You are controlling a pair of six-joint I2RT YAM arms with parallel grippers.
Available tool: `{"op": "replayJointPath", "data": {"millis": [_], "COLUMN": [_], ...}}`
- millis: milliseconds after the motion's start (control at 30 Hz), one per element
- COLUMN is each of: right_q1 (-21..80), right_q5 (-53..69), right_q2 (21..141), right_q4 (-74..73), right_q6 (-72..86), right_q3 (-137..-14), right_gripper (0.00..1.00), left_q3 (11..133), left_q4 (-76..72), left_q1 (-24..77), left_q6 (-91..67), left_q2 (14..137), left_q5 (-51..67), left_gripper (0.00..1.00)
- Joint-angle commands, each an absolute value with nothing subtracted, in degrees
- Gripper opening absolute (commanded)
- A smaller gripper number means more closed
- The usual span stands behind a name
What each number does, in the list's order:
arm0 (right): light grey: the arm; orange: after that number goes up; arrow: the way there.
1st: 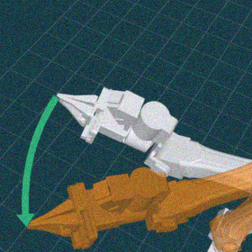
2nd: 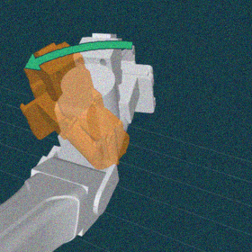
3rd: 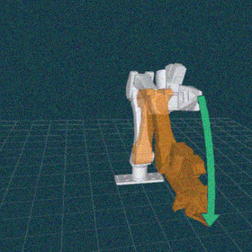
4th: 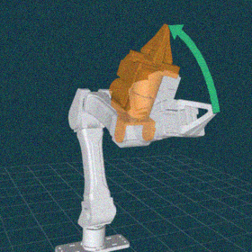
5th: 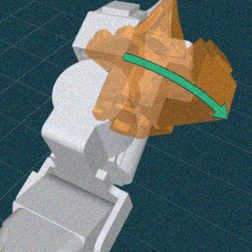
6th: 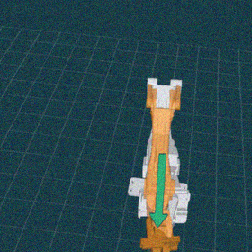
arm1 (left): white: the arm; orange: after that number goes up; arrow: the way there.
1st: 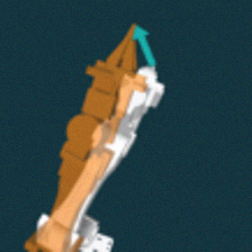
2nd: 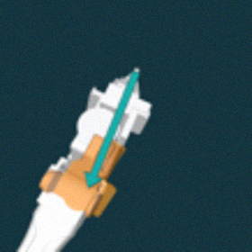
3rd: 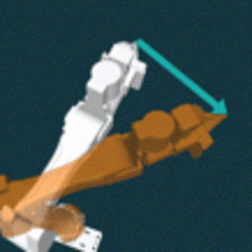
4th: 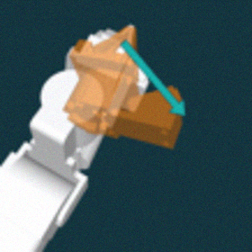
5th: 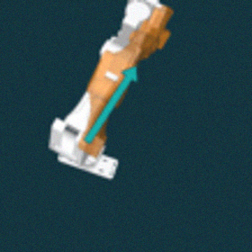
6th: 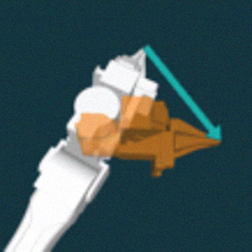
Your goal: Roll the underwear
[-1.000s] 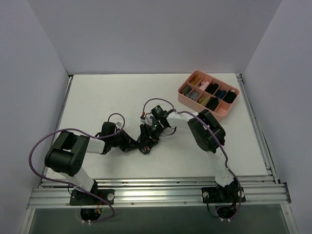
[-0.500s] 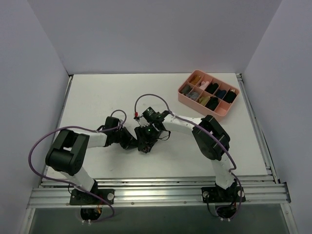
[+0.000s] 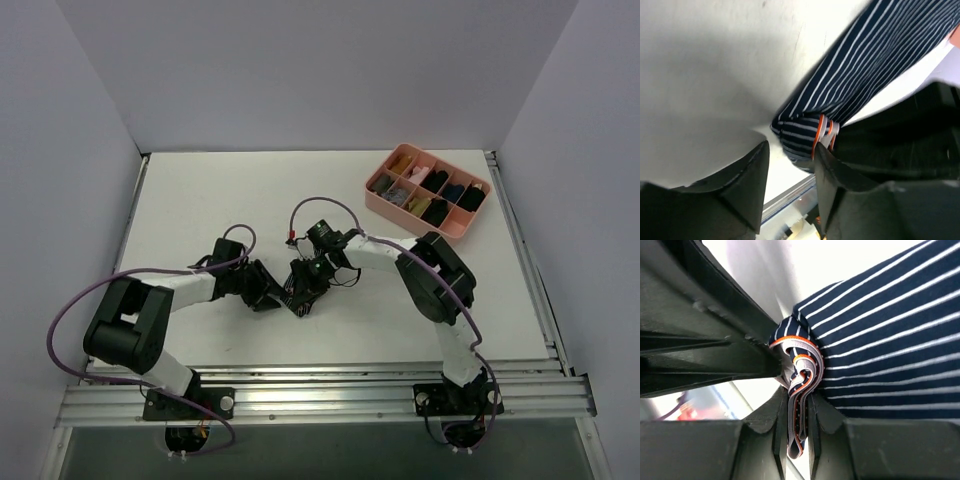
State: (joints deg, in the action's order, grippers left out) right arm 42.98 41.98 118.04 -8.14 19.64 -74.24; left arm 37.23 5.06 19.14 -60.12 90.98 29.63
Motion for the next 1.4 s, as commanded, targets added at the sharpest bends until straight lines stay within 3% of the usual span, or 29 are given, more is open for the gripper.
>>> {"op": "replayJointPath", "data": {"millis": [0, 367, 733, 800, 933, 1000, 1133, 1367], "right_q1": [42.71, 40.52, 39.38, 39.46, 39.29, 39.2, 38.67, 38.58], "right_q5": [54.54, 64.6, 67.06, 67.24, 66.54, 66.36, 62.68, 50.47], "right_q2": [121.37, 124.1, 125.59, 125.6, 125.16, 124.81, 122.96, 117.87], "right_q4": [-10.37, -0.62, 7.3, 7.29, 7.3, 6.77, 0.81, -12.56], "right_q6": [18.29, 25.66, 31.2, 31.11, 31.81, 31.82, 28.76, 19.96], "right_q3": [-73.82, -71.99, -68.91, -69.08, -69.17, -69.35, -70.74, -74.18], "right_gripper": [0.0, 0.0, 0.0, 0.01, 0.12, 0.18, 0.34, 0.41], "left_q3": [34.82, 27.51, 26.89, 28.38, 30.75, 31.37, 32.69, 38.74], "left_q4": [8.01, 3.0, 2.55, 2.46, 3.16, 3.78, 6.93, 15.46], "left_q1": [19.16, 19.16, 19.34, 19.34, 19.86, 19.95, 19.95, 19.95], "left_q6": [-56.6, -58.27, -60.2, -59.94, -59.24, -59.15, -58.45, -55.02], "left_q2": [87.19, 80.33, 84.27, 86.21, 91.13, 92.02, 92.46, 93.16], "left_q5": [26.72, 25.58, 24.26, 24.61, 25.49, 25.49, 25.05, 24.26], "left_gripper": [0.51, 0.57, 0.56, 0.52, 0.4, 0.23, 0.03, 0.02]}}
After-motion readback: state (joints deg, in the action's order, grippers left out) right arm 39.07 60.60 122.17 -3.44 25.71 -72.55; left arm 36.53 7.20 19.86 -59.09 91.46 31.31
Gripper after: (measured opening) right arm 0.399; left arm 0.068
